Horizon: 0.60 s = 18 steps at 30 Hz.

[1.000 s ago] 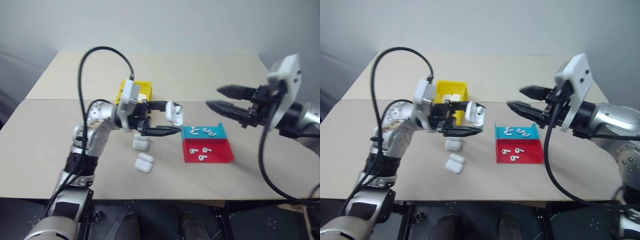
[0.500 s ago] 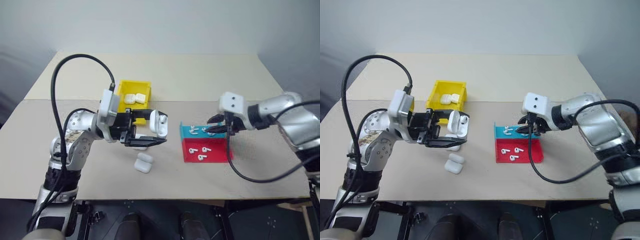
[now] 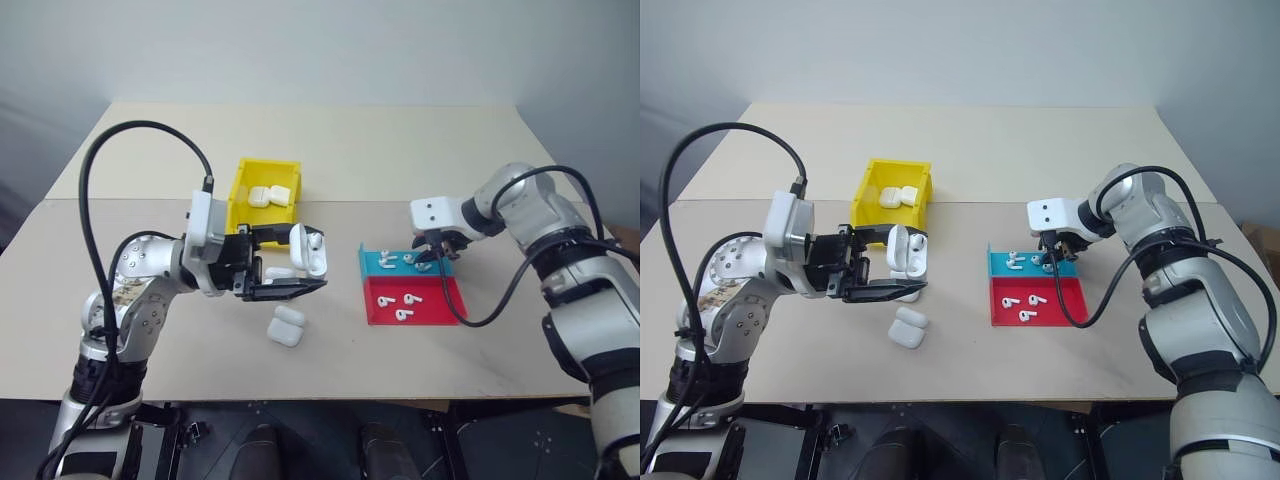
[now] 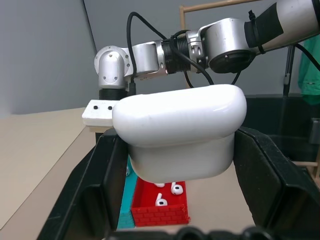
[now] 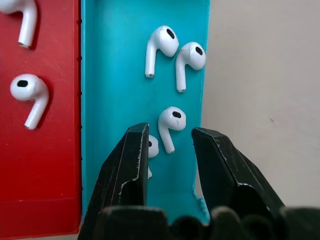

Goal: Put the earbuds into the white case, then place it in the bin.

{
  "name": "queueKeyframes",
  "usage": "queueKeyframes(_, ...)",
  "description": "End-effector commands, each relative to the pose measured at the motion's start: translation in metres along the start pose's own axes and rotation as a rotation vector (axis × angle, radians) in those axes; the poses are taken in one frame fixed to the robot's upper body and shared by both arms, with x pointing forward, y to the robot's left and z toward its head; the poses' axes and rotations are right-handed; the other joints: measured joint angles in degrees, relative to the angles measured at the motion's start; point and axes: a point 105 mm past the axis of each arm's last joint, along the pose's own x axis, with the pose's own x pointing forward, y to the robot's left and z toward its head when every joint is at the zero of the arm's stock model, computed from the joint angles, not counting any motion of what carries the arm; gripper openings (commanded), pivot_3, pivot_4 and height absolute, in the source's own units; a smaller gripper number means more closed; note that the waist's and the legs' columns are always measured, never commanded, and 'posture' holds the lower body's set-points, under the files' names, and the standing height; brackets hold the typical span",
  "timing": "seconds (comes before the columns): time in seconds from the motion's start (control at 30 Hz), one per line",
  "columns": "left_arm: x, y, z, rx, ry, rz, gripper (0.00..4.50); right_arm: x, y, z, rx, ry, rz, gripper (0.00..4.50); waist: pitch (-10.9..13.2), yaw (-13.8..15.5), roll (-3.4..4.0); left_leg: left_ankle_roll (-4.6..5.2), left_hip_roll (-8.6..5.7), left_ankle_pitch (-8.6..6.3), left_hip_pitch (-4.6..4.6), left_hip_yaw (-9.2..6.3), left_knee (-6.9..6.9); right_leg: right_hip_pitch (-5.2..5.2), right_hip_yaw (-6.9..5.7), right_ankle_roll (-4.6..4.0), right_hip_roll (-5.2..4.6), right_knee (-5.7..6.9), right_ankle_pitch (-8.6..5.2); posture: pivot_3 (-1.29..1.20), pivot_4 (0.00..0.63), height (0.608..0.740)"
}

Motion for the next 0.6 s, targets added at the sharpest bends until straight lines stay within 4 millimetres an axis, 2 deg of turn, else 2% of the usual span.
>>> queueKeyframes(0.03, -0.001, -0.003, 0.013, 0.043, -0.02, 0.009, 2.86, -0.01, -0.009, 0.006, -0.049, -0.001, -0.015, 1.75, 0.01, 0.08, 0.01, -0.01, 0.0, 0.01, -0.01, 0.0, -0.01, -0.01, 0.0, 0.0, 0.0, 0.01, 0.0, 0.0, 0.15, 0.74)
queueKeyframes(0.6, -0.005, -0.007, 0.017, 0.056, -0.004, 0.06, 2.86, 0.008, -0.014, 0.006, -0.077, 0.042, -0.043, 1.75, 0.03, -0.25, 0.06, -0.08, 0.01, 0.04, 0.01, 0.02, -0.01, -0.08, 0.03, -0.01, 0.01, 0.14, 0.0, 0.0, 0.15, 0.74)
